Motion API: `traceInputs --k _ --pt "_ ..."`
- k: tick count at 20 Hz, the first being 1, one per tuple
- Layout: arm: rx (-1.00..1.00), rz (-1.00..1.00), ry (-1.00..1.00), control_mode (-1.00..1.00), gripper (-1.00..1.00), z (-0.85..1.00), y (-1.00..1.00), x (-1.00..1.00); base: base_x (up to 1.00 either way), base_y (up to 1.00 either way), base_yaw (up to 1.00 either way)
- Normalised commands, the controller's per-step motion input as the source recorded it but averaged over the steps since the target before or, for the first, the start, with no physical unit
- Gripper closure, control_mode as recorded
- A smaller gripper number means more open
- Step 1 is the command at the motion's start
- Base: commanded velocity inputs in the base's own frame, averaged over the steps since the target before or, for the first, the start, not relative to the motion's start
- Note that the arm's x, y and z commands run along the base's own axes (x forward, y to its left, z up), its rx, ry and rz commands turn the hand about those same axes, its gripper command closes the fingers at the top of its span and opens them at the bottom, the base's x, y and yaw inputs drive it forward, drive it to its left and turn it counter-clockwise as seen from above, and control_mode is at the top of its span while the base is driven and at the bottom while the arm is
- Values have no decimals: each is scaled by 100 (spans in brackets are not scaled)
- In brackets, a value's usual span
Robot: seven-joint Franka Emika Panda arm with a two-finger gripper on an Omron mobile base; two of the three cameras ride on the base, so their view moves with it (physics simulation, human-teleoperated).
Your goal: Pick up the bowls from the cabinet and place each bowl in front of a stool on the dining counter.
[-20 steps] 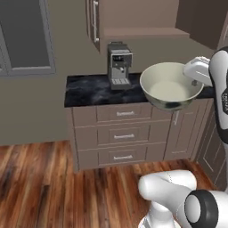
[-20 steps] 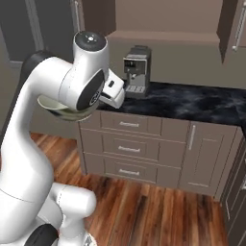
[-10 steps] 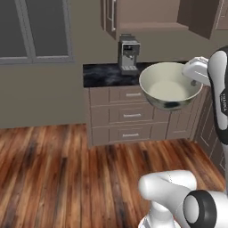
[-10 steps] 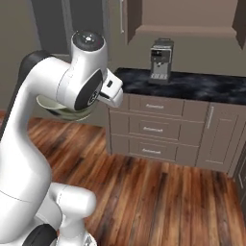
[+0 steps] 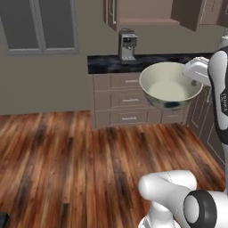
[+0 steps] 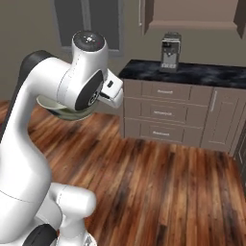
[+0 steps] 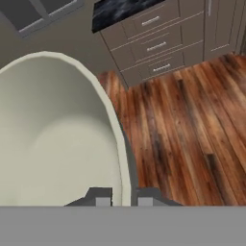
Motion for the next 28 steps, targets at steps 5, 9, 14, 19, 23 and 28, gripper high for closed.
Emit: traceInputs --k 5,9,14,19,23,28 --pt "0 0 0 100 100 0 0 0 -100 36 1" --pt "0 0 0 100 100 0 0 0 -100 36 1" --pt "0 0 0 100 100 0 0 0 -100 31 1" --pt "0 0 0 100 100 0 0 0 -100 31 1" --pt "0 0 0 100 100 0 0 0 -100 34 0" --pt "0 0 0 100 100 0 0 0 -100 33 0"
